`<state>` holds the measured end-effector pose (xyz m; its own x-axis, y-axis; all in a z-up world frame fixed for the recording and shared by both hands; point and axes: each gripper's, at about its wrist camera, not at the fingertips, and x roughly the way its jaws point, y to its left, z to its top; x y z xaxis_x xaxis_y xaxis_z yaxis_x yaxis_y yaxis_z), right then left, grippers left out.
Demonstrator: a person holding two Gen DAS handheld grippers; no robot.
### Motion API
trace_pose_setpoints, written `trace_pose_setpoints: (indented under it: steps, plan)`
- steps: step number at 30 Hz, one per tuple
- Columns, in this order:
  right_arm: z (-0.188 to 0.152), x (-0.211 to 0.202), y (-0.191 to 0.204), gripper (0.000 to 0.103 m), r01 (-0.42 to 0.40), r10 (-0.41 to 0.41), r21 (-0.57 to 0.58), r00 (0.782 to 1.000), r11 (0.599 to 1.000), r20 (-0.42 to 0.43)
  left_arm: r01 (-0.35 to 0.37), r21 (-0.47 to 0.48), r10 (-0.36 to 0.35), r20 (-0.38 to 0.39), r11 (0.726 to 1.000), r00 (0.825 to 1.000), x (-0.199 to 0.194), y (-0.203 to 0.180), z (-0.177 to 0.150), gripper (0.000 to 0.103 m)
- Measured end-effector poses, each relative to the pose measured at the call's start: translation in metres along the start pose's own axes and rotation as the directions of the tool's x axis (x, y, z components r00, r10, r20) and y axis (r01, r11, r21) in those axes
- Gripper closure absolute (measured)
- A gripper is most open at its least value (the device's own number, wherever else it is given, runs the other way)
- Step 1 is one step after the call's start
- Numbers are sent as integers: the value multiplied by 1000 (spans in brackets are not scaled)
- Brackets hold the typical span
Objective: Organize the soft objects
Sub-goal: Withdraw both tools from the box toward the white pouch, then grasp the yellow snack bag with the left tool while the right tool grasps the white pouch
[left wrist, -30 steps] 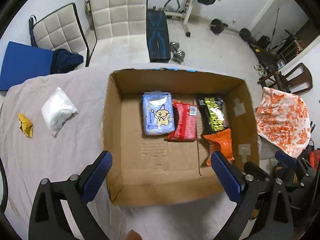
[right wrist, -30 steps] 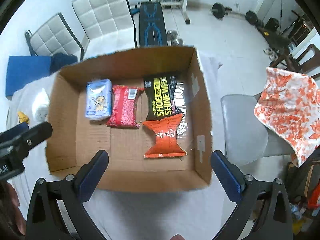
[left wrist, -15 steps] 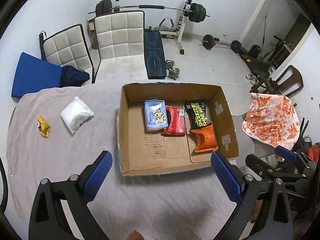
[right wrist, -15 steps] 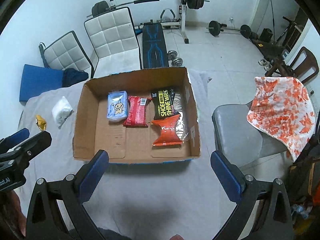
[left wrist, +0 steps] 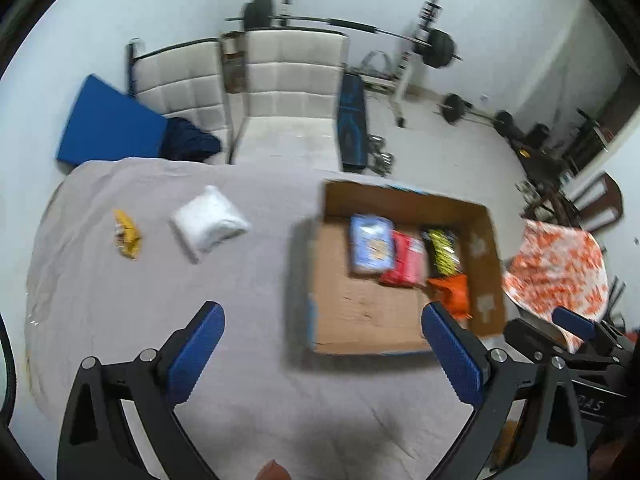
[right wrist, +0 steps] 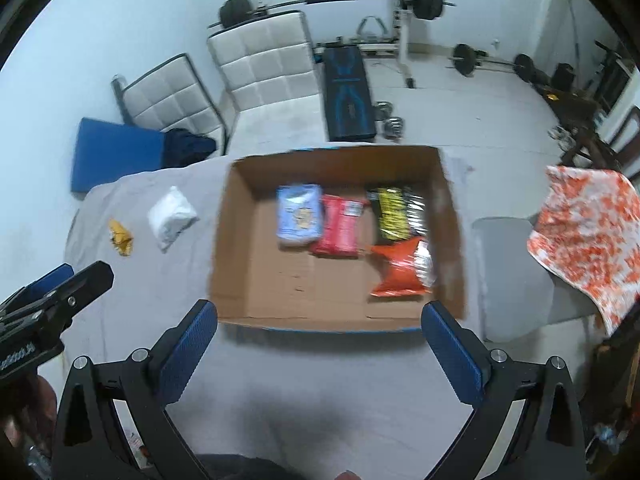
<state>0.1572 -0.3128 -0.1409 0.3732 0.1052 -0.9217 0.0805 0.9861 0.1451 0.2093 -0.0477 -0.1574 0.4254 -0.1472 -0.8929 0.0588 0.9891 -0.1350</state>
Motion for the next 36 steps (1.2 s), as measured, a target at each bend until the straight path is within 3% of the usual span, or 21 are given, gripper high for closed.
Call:
trace_pose_setpoints:
  steps: [10, 16, 20, 25, 29, 36]
  plan:
    - [52, 63, 150, 0, -121, 105, -205, 990, 971, -91, -179, -155, 178, -17, 972, 984, 15, 156, 37, 2]
    - [79, 145, 236, 0, -177, 126, -277, 973, 944, -194, -227, -215, 203, -129, 950, 971, 59, 243, 41, 2]
    - [94, 209, 271, 0, -147, 71, -309, 968, 940, -242, -275, -208, 227, -226, 939, 947, 109, 293, 39, 2]
    - [107, 291, 303, 0, -97, -20, -364, 953, 926, -304, -264, -188, 191, -333, 946, 923, 172, 337, 34, 2]
    - [108, 334, 313, 0, -95, -44, -385, 940, 918, -337, -242, -139, 181, -352, 960, 919, 212, 352, 40, 2]
    - [117, 387, 338, 0, -102, -90, -454, 920, 885, -382, -213, 28, 208, -378, 977, 902, 270, 353, 61, 2]
